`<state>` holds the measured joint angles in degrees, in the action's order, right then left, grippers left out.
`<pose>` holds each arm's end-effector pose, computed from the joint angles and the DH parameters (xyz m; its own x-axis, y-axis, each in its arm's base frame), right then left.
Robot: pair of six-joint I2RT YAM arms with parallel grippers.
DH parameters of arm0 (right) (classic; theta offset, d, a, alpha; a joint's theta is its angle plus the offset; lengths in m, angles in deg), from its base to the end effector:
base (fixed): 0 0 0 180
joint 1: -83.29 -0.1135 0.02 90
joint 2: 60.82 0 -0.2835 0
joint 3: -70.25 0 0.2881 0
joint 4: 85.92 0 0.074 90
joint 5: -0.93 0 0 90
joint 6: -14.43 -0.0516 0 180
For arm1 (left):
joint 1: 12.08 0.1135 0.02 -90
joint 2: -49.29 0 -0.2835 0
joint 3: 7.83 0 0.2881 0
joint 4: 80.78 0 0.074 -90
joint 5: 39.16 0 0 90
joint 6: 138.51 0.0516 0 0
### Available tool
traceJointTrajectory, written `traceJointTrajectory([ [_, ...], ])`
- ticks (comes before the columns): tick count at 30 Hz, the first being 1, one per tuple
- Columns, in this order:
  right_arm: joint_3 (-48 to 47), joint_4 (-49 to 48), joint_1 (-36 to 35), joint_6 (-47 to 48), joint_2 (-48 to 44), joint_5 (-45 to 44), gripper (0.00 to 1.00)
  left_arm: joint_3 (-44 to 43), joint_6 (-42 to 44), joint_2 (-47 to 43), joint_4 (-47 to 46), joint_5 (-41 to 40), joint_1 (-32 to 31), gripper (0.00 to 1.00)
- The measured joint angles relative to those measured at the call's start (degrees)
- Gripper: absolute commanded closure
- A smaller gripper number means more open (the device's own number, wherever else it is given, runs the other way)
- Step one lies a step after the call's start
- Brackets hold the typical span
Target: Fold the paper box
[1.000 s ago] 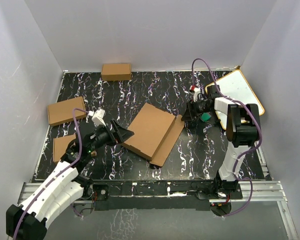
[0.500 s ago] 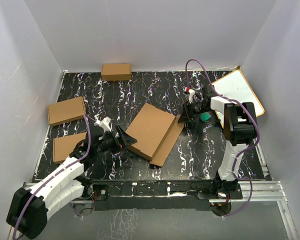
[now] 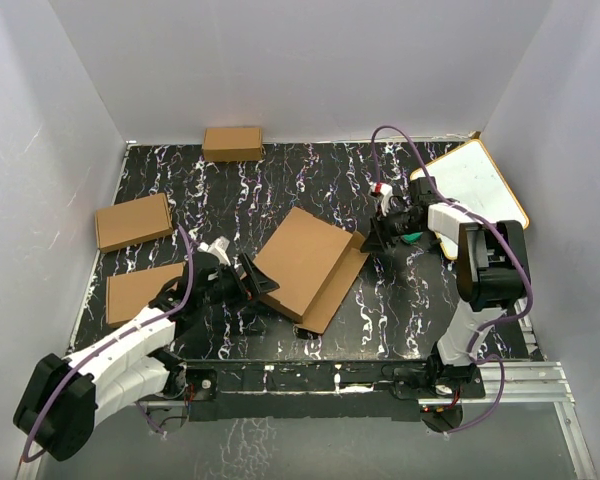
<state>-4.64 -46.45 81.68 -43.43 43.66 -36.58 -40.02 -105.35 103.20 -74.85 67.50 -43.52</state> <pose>0.3778 0.0516 0.1473 -0.6307 -0.3418 -0.6967 -0.7511 0.4947 0.4372 0.1885 -0.1326 0.1787 -0.8163 -0.4410 -0.3731 0.0604 0.5773 -0.8143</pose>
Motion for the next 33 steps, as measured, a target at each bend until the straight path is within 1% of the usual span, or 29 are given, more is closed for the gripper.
traceJointTrajectory([
  [6, 2.84, -1.05, -0.59, 2.47, -2.89, -0.48, 0.55, -0.35, -0.17, 0.44, -0.07, -1.07, -0.42, 0.18],
  [12, 3.54, -2.86, -2.16, 2.56, -3.89, -3.43, 0.68, -2.54, 0.52, 0.79, 1.88, -2.05, -0.94, 0.18],
  [19, 6.23, -5.25, -2.75, 2.71, -6.19, -7.15, 0.74, -5.97, 2.86, -0.42, 6.64, -3.93, -1.05, 0.18],
  [27, 8.92, -6.27, -2.84, 4.02, -7.54, -9.29, 0.75, -10.93, 4.39, -0.92, 8.26, -3.76, -2.14, 0.21],
  [30, 9.60, -6.47, -2.95, 4.44, -7.61, -9.68, 0.75, -12.92, 5.20, 1.25, 7.74, -3.87, -3.96, 0.20],
  [33, 10.29, -6.67, -2.95, 4.94, -7.80, -10.01, 0.76, -15.91, 7.78, 5.55, 6.82, -4.83, -7.63, 0.20],
])
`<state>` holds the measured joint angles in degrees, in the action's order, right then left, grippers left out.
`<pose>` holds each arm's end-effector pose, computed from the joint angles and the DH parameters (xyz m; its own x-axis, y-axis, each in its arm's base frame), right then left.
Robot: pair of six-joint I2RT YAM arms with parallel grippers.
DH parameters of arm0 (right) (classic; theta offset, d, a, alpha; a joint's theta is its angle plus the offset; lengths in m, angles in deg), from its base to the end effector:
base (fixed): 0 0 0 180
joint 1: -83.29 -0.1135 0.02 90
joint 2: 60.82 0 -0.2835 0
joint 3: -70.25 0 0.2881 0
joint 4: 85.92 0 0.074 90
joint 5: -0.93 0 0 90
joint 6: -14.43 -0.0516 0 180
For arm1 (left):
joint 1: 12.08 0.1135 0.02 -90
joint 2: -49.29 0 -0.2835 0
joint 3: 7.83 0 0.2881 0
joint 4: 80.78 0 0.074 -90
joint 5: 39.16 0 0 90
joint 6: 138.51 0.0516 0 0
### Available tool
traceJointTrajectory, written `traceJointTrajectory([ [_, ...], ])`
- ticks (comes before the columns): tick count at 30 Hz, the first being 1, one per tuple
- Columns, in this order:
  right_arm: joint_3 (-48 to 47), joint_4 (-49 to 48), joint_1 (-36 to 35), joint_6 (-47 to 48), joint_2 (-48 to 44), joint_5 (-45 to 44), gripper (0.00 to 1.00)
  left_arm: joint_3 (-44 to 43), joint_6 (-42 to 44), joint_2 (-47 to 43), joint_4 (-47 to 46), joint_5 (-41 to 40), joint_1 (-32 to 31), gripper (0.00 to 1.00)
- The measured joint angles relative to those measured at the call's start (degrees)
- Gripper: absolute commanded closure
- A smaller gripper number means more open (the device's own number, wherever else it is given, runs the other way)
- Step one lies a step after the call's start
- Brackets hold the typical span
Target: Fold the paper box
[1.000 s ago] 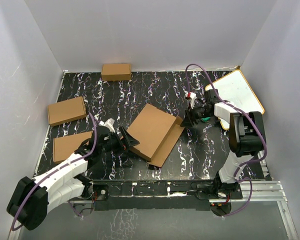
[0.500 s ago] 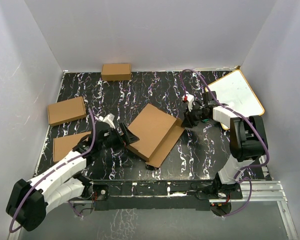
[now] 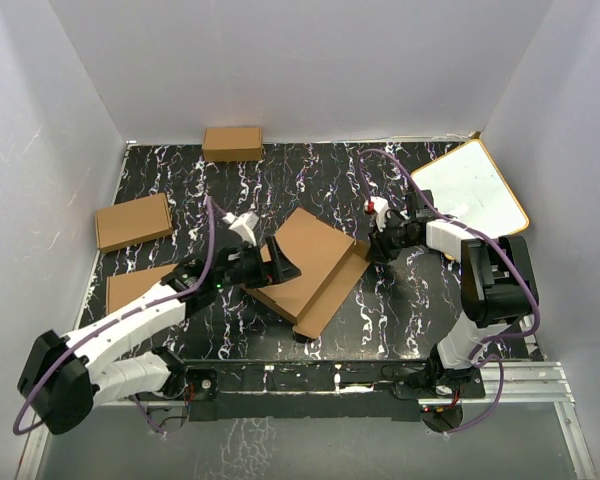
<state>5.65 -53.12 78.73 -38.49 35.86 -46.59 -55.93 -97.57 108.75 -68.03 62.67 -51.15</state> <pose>0.3408 0.0621 0.1406 -0.5124 -0.4869 -0.7073 -0.8190 0.5249 0.2319 0.2045 -0.1797 0.2501 -0.7835 -0.3162 -0.5348 0.2599 0.6151 -0.7444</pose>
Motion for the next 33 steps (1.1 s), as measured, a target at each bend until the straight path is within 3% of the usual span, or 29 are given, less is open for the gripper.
traceJointTrajectory([
  [7, 2.86, -0.46, -0.07, 1.68, -2.60, -0.13, 0.74, -5.84, 12.37, 8.55, -3.63, -5.64, -8.46, 0.19],
  [15, 4.09, -1.66, -0.28, 3.06, -5.57, 1.31, 0.60, -9.94, 21.62, 17.97, -5.11, -10.51, -12.52, 0.20],
  [28, 2.21, -2.64, -0.28, -2.89, -5.31, 2.71, 0.60, -17.68, 23.74, 24.79, 0.31, -17.55, -13.57, 0.24],
  [33, 1.22, -3.52, -0.28, -4.79, -3.89, 2.45, 0.71, -19.06, 23.80, 27.12, 2.01, -19.17, -14.64, 0.25],
])
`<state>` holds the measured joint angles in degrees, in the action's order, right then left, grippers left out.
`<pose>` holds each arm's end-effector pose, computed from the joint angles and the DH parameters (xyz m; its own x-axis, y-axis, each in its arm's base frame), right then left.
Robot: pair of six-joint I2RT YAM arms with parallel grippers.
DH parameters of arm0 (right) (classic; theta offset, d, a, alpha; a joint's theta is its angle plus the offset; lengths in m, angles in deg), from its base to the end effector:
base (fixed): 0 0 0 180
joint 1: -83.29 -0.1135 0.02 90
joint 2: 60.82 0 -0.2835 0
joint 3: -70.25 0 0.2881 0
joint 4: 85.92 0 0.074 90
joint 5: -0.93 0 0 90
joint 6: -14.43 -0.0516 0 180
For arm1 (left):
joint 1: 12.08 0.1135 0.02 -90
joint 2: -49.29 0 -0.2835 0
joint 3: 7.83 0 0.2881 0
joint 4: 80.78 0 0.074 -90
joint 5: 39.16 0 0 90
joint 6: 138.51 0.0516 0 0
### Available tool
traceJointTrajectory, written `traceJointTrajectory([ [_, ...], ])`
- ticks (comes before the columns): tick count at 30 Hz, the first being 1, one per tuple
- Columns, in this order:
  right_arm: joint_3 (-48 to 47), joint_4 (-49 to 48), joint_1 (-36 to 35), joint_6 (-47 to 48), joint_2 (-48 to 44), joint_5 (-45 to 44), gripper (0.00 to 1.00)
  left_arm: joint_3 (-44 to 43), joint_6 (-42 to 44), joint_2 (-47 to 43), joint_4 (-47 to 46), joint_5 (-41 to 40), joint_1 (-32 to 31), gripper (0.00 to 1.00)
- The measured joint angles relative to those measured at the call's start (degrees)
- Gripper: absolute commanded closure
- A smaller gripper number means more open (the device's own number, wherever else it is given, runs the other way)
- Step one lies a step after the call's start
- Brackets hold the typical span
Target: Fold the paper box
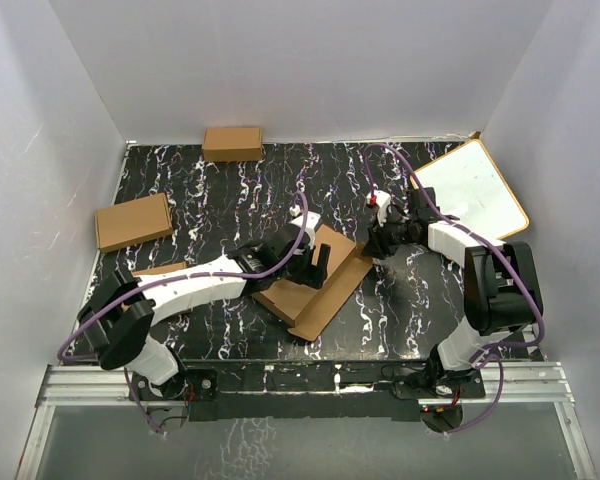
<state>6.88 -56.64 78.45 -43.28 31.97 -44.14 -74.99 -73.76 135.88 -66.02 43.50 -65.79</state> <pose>0.3379 0.0652 0.1607 -0.4925 -0.4213 -0.7615 -0.8144 0.5317 0.2326 0.2293 -0.3011 0.2303 -0.6151 0.1229 -0.7788 0.5246 0.8012 -0.2879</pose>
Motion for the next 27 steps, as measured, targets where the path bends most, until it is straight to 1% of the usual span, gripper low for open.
traceJointTrajectory([
  [4, -0.20, 0.09, 0.00, -0.28, 0.94, -0.22, 0.81, -0.48, 0.00, 1.07, 1.44, -0.76, -0.44, 0.26],
  [8, -0.20, 0.28, 0.00, 0.50, 0.96, -0.20, 0.86, -2.16, -0.04, 2.64, 2.36, -1.66, -0.59, 0.29],
  [16, 1.33, 1.51, 0.00, 5.86, 0.13, 0.90, 0.87, -4.26, -0.59, 5.81, 4.74, -4.20, -0.98, 0.32],
  [27, 1.66, 4.00, -0.59, 11.04, -0.15, 3.15, 0.85, -4.48, -2.10, 5.95, 4.59, -5.25, -1.16, 0.32],
])
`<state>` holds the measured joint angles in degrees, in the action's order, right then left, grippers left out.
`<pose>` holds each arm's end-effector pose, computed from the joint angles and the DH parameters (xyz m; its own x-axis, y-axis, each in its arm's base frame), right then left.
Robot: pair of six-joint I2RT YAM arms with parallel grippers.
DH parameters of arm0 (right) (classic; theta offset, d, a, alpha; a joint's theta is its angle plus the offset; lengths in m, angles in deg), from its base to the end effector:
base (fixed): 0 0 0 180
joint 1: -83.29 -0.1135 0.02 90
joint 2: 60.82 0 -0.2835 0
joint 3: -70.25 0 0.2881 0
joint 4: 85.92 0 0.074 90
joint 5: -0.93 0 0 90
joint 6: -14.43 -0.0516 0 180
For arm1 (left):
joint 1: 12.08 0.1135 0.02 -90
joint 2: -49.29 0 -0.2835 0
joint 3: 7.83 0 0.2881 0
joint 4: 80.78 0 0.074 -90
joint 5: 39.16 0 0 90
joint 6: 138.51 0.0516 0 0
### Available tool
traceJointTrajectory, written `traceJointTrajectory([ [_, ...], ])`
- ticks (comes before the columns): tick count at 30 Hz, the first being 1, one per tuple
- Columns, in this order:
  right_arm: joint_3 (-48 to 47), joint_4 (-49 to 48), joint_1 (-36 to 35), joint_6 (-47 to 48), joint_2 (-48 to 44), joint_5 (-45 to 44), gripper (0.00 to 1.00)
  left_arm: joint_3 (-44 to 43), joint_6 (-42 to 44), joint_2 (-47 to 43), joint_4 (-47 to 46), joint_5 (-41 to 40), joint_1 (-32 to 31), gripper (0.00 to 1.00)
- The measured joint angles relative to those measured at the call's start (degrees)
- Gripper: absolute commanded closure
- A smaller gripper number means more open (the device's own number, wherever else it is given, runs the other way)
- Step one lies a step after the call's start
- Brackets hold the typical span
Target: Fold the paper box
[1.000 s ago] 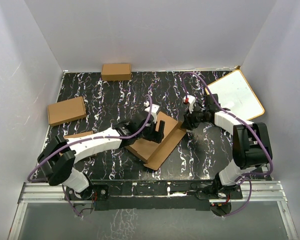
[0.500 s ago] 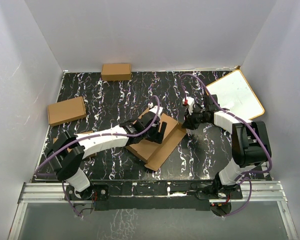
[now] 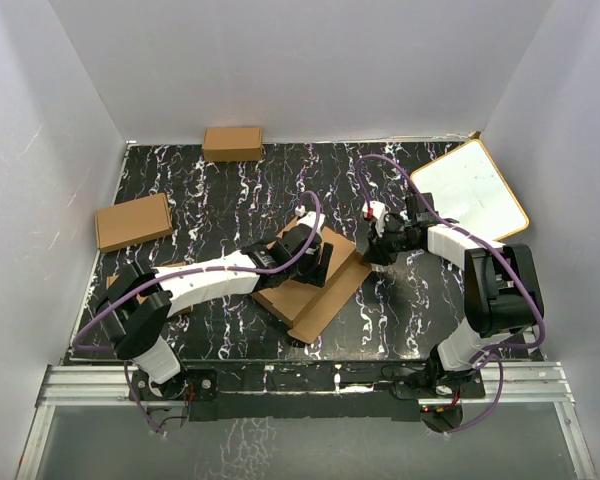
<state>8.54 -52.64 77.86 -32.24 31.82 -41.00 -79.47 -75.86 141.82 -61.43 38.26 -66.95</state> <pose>0.3223 0.0692 0.1509 -0.3875 -0.4974 -0.7761 -0.8955 0.4031 0.1887 0.2374 -0.3179 0.2137 -0.6529 0.1488 -0.7427 0.4532 0.8623 -0.2257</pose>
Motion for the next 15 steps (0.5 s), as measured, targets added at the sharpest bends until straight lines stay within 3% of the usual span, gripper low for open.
traceJointTrajectory([
  [15, 0.00, 0.13, -0.68, 0.09, -0.24, -1.03, 0.86, 0.81, -1.03, 0.00, -1.62, -2.56, -0.07, 0.32],
])
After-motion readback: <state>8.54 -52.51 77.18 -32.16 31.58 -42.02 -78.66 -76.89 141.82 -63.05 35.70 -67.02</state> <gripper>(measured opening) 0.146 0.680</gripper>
